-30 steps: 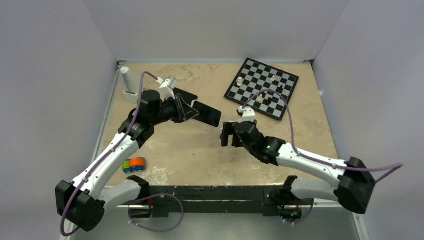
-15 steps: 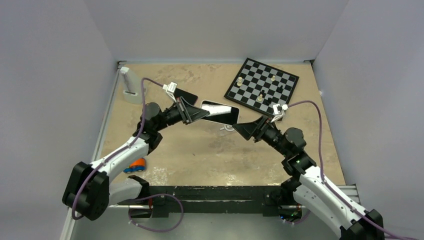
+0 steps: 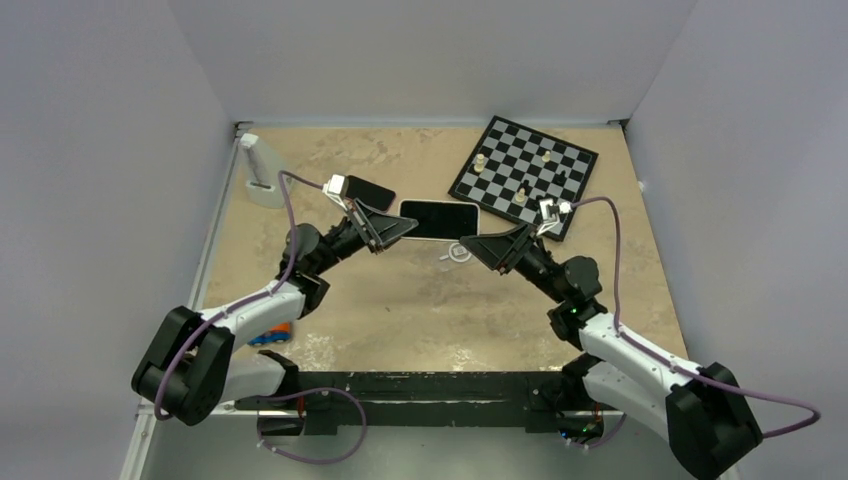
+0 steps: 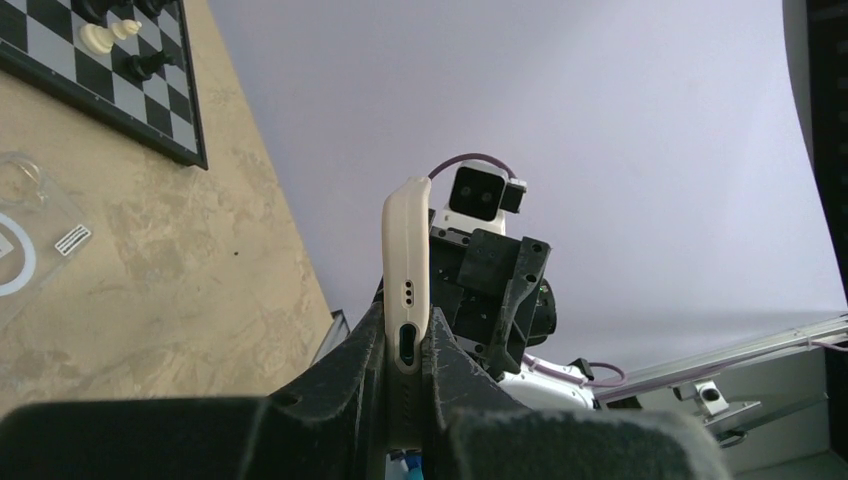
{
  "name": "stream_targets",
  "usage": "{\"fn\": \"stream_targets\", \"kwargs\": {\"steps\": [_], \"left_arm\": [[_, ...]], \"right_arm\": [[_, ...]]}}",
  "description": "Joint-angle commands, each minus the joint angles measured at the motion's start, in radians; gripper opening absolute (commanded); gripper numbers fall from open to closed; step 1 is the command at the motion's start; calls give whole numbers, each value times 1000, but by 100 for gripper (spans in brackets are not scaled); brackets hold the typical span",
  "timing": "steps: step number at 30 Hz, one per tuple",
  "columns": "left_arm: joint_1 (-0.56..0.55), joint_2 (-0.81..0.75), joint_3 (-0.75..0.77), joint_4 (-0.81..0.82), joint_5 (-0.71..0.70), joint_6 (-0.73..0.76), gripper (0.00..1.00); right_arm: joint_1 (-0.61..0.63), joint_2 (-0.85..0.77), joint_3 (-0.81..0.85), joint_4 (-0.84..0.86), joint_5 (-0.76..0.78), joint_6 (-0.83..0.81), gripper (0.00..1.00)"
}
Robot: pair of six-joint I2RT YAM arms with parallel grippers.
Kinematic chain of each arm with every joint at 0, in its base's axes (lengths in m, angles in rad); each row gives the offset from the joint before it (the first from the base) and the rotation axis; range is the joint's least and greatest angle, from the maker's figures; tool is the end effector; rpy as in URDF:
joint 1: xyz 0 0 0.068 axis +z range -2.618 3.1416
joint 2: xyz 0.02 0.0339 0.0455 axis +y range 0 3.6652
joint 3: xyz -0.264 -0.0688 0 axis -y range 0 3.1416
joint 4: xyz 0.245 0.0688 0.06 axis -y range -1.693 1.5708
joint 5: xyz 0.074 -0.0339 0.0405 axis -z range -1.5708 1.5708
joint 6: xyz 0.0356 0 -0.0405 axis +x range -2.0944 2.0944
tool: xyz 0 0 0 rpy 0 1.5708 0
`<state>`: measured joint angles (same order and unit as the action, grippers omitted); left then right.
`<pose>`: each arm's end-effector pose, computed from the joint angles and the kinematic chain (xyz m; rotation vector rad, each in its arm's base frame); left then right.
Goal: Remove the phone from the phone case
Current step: Remove the phone case from the phone.
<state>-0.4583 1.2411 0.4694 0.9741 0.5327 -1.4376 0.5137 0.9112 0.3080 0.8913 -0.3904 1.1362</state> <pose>0.2202 -0.1288 0.2565 -0.2833 1.6822 -1.8685 0.1645 0.1084 0.2629 0.0787 1.5004 1.6236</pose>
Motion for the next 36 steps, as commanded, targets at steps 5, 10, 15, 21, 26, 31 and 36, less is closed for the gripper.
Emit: {"fn": "stream_targets", "kwargs": {"steps": [5,10,15,21,26,31,36], "left_arm": [[-33,-25,2,160,-66,-36,0],[-59,-45,-7,142,-90,-14,0],[-68,-34,-15,179,-120,-18,0],[-92,-23,-13,229,-146,-33,0],[-128,-32,-33,236,-180,-20,0],[-153,-4,-38,238,-178,-12,0],[-153,-25,-68,121,-158,79,33]], "right_arm": [[-6,79,21,260,97,71,55],[-9,86,45,277,121,49,47],[-10,140,56,350,127,72,32],[-9,188,68,415,148,90,30],[-10,212,89,407,166,88,29],[-9,243,90,410,172,80,0],[-10,224,68,332,187,34,0]]}}
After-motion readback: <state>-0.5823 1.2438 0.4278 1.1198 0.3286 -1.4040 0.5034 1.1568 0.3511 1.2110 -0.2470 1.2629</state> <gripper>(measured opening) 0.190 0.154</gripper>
